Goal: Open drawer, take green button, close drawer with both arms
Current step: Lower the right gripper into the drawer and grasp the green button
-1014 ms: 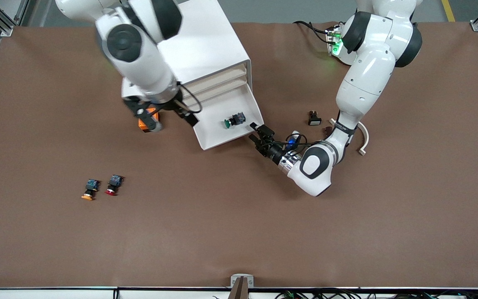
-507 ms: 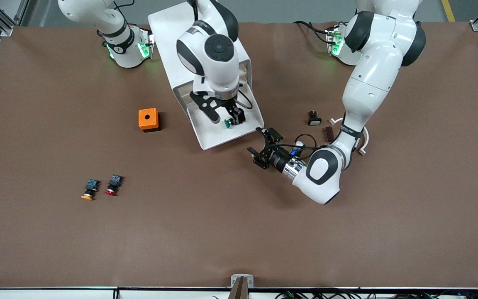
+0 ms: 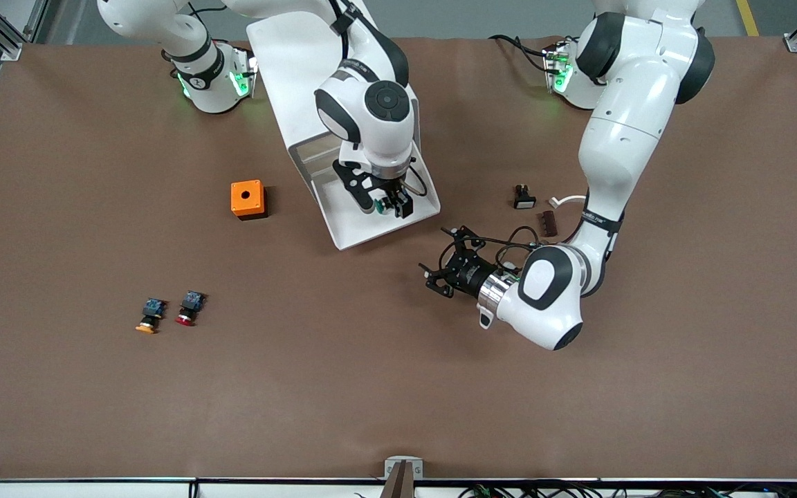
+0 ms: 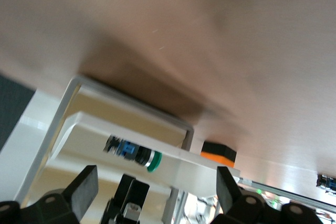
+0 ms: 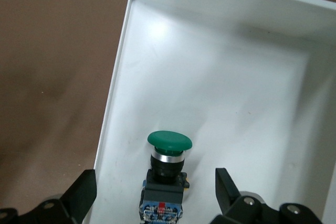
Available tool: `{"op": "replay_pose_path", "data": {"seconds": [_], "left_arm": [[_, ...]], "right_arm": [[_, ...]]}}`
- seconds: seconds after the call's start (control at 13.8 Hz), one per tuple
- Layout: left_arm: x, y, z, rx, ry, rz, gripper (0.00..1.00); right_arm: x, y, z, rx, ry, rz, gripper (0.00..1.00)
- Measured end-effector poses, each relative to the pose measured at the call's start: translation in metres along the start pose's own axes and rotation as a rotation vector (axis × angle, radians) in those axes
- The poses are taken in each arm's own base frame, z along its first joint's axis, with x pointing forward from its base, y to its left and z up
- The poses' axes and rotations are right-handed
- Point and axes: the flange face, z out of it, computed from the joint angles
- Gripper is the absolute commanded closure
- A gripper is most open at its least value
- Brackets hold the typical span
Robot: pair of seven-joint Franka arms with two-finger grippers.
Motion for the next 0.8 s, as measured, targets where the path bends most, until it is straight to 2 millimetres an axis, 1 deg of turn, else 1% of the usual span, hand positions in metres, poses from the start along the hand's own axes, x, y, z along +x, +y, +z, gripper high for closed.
{"op": "replay_pose_path", "data": {"seconds": [0.22, 0.43, 0.58, 0.65, 0.72, 0.8], "left_arm": [[-0.031, 0.005, -0.015, -0.052, 0.167, 0.192, 0.01], [-0.054, 0.004, -0.043, -0.091, 0.343, 0.299, 0.01], [-0.070, -0.001, -0.063, -0.099, 0.456, 0.354, 0.01], [-0.080, -0.003, -0.072, -0.106, 0.507, 0.378, 0.01], [-0.090, -0.006, -0.081, -0.108, 0.559, 0.397, 0.01], [-0.096, -0.008, -0.087, -0.101, 0.619, 0.413, 0.01]], "right_arm": [[-0.003, 0.000, 0.006, 0.000, 0.001, 0.011, 0.00], [-0.014, 0.001, 0.019, 0.001, 0.003, 0.022, 0.02], [-0.017, 0.002, 0.025, -0.004, 0.006, 0.025, 0.08], [-0.019, 0.002, 0.027, -0.004, 0.006, 0.026, 0.16], [-0.020, 0.002, 0.028, 0.000, 0.005, 0.025, 0.32], [-0.022, 0.002, 0.029, 0.003, 0.004, 0.022, 0.58]]}}
